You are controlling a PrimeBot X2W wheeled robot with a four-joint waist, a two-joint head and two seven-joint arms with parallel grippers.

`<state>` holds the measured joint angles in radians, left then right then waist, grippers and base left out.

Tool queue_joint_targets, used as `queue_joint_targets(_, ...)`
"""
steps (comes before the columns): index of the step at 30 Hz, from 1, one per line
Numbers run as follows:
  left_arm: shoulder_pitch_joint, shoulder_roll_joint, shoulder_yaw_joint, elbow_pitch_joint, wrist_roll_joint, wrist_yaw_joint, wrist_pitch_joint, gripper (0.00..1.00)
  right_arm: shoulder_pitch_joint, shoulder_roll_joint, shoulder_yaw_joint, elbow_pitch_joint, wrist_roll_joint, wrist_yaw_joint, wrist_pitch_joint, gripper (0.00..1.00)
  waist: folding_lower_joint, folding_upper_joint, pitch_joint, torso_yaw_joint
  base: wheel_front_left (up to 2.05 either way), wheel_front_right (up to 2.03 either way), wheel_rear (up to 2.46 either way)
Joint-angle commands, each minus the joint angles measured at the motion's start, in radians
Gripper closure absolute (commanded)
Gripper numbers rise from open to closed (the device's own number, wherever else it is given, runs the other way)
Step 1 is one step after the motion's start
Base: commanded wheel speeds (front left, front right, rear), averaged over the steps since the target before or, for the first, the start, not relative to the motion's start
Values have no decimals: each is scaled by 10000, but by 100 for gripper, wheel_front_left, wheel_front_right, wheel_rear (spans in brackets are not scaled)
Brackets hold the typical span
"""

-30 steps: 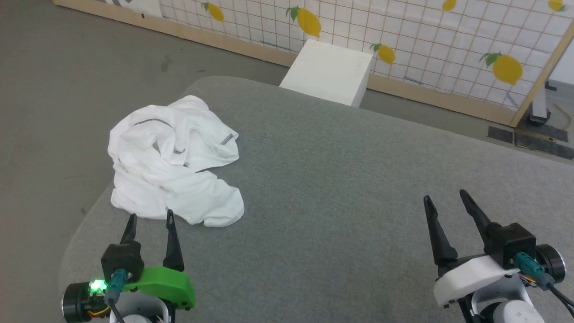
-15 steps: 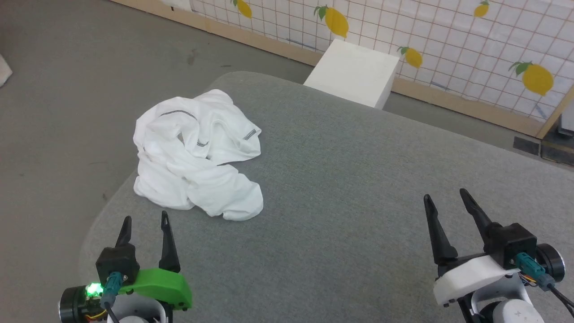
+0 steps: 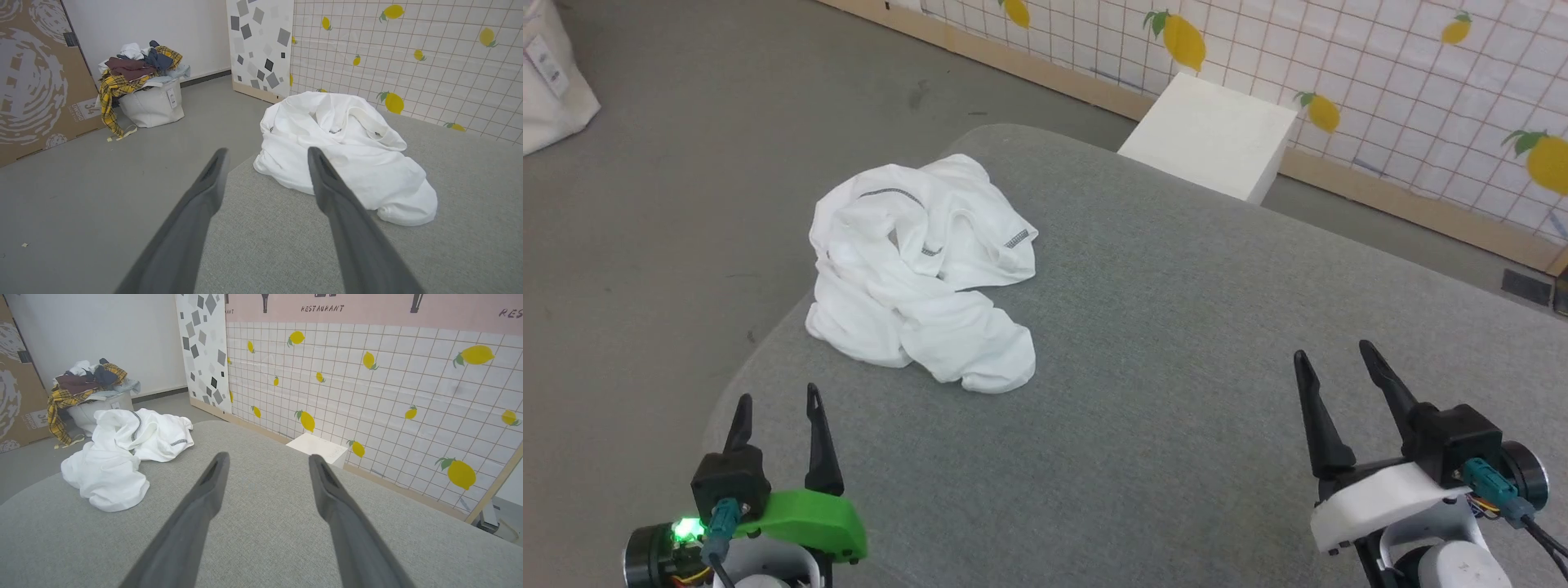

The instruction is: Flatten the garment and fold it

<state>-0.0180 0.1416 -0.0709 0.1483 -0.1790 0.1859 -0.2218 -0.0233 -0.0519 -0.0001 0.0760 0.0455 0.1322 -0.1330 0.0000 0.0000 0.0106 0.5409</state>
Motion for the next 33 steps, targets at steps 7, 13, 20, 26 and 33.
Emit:
queue_joint_targets(7, -231, 149, -92, 150, -296, 195, -220, 0, -217, 15, -22, 74, 93, -14, -189, 0, 0, 0, 9, 424, 0, 0, 0)
queue_joint_targets(13, -265, 205, -148, 213, -406, 334, -348, 0, -238, 16, -14, 93, 124, -15, -255, 0, 0, 0, 30, 771, 0, 0, 0)
queue_joint_targets(20, -245, 215, -174, 209, -462, 405, -400, 0, -249, 17, 2, 81, 125, -15, -269, 0, 0, 0, 63, 915, 0, 0, 0)
queue_joint_targets(26, -259, 192, -167, 210, -539, 382, -398, 0, -250, 17, 11, 69, 122, -15, -249, 0, 0, 0, 76, 901, 0, 0, 0)
queue_joint_targets(33, -1797, 412, -127, 709, -1136, -338, 105, 0, -552, 17, 268, -202, -118, -15, 4, 0, 0, 0, 770, 419, 0, 0, 0)
